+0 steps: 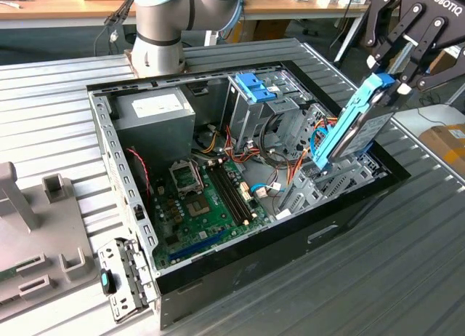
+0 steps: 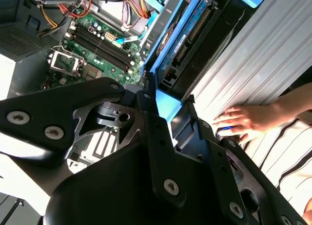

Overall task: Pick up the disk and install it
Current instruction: 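Insert the disk into the insertion slot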

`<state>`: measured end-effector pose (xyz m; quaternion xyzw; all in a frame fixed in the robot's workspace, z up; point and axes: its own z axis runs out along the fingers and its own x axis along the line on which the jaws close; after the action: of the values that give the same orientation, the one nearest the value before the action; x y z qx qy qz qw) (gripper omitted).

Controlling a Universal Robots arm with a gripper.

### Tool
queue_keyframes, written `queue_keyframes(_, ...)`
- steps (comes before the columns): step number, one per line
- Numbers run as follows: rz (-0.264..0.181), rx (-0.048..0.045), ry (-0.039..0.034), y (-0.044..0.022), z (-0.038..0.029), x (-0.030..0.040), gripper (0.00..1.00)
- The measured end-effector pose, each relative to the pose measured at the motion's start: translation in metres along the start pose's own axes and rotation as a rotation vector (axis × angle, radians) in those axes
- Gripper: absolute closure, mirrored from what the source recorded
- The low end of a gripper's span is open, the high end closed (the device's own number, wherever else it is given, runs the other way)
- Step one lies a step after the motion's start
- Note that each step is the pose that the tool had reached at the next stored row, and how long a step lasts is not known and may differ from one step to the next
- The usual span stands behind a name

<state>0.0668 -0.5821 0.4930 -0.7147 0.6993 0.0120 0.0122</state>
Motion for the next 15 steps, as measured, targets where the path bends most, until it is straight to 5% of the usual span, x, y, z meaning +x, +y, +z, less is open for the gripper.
queue_keyframes(13, 0.000, 0.0001, -0.0009, 0.0000, 0.0135, 0.0000, 0.64)
queue_keyframes(15, 0.000, 0.0018, 0.0064, 0.0014, 0.0141, -0.0029, 0.64)
